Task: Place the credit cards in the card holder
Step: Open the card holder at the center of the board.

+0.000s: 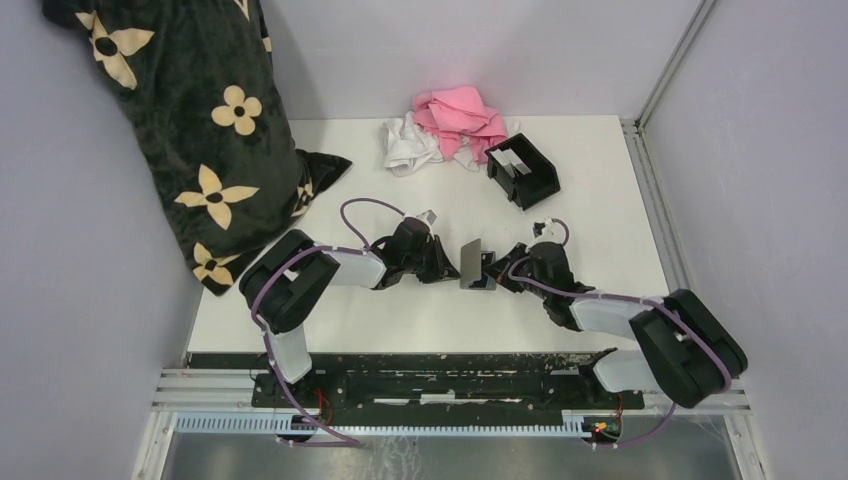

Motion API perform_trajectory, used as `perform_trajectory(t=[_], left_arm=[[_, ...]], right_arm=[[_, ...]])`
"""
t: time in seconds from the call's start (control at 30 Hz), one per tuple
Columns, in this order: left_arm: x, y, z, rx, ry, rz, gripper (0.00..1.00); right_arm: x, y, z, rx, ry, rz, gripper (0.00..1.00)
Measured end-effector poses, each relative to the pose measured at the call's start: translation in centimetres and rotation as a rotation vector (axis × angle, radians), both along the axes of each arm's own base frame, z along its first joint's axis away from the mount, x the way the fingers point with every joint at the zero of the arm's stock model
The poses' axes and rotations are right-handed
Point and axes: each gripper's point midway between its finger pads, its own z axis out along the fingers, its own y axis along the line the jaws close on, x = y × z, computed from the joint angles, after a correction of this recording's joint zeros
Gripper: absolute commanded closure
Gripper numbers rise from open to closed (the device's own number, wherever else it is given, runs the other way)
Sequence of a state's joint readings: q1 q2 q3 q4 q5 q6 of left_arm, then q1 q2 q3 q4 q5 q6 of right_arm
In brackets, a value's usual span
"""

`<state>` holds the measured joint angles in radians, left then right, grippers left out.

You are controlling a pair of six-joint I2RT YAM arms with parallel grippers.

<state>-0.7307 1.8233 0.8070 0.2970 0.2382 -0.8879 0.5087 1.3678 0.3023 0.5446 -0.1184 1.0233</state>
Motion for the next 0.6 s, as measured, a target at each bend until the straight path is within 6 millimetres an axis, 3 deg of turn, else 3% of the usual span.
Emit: perform_trajectory(t=[0.23,0.6], left_arm=[[0.0,-0.1,-0.1,0.000,0.002,-0.002,0.86],[0.0,-0.3,0.0,-0.002,0.005,-0.009,0.86]], right_arm=[[0.3,-0.3,4.0,0.032,-0.092,-0.018,0.99],[0.0,0.3,2.0,0.019,-0.017,0.013,0.99]])
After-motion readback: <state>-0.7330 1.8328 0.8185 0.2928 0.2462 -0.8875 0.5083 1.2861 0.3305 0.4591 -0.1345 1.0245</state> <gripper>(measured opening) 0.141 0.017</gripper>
